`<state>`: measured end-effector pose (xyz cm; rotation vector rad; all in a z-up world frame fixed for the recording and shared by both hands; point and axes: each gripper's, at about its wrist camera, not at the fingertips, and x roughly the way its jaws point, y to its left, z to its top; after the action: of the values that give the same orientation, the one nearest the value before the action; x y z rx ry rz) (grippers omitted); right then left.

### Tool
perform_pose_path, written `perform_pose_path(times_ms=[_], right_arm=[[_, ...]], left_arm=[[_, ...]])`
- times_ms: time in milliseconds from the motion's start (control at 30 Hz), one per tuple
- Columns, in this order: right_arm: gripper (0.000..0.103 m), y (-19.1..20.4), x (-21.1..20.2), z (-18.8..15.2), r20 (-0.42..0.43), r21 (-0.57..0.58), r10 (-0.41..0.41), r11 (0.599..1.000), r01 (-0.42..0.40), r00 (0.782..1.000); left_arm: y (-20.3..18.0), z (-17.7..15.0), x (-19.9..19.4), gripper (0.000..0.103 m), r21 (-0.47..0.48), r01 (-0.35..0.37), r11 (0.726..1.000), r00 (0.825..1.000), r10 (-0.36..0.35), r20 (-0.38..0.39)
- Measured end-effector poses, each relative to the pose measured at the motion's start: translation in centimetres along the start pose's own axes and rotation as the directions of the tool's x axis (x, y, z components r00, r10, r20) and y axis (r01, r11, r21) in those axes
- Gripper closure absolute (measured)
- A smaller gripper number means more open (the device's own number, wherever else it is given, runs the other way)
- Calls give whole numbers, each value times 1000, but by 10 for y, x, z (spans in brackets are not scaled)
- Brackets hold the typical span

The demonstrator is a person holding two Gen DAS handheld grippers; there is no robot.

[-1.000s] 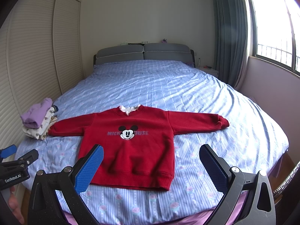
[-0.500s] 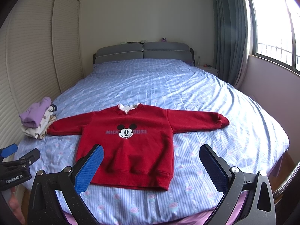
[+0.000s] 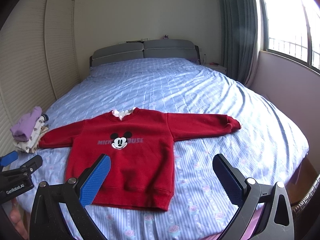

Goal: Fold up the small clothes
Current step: 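Grasp the red sweatshirt's sleeve cuff with the right gripper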

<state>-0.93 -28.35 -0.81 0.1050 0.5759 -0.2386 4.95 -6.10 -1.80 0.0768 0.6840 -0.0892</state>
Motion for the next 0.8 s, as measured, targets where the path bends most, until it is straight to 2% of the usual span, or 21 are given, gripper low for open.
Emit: perform_pose_path(times_ms=[300,533,600,667,733,800], right_arm=[[0,-54,57,23,8,71,-77,995,76,997],[3,-120,112,40,38,202,-104,975,94,994],[9,-144,131,42,44,262,-121,959,105,992],[25,-170,152,41,35,334,-145,934,125,989],[35,-196,175,40,1,406,-162,902,148,987],[38,-221,197,39,-28,467,-160,871,154,987]], left_arm=[[-64,39,55,0,50,63,997,997,-65,51],[-133,68,113,0,85,109,990,989,-116,88],[-153,74,131,0,85,119,989,988,-126,84],[-172,79,148,0,84,121,989,988,-128,80],[-193,84,167,0,88,122,989,989,-129,78],[-210,87,180,0,98,120,988,988,-128,83]])
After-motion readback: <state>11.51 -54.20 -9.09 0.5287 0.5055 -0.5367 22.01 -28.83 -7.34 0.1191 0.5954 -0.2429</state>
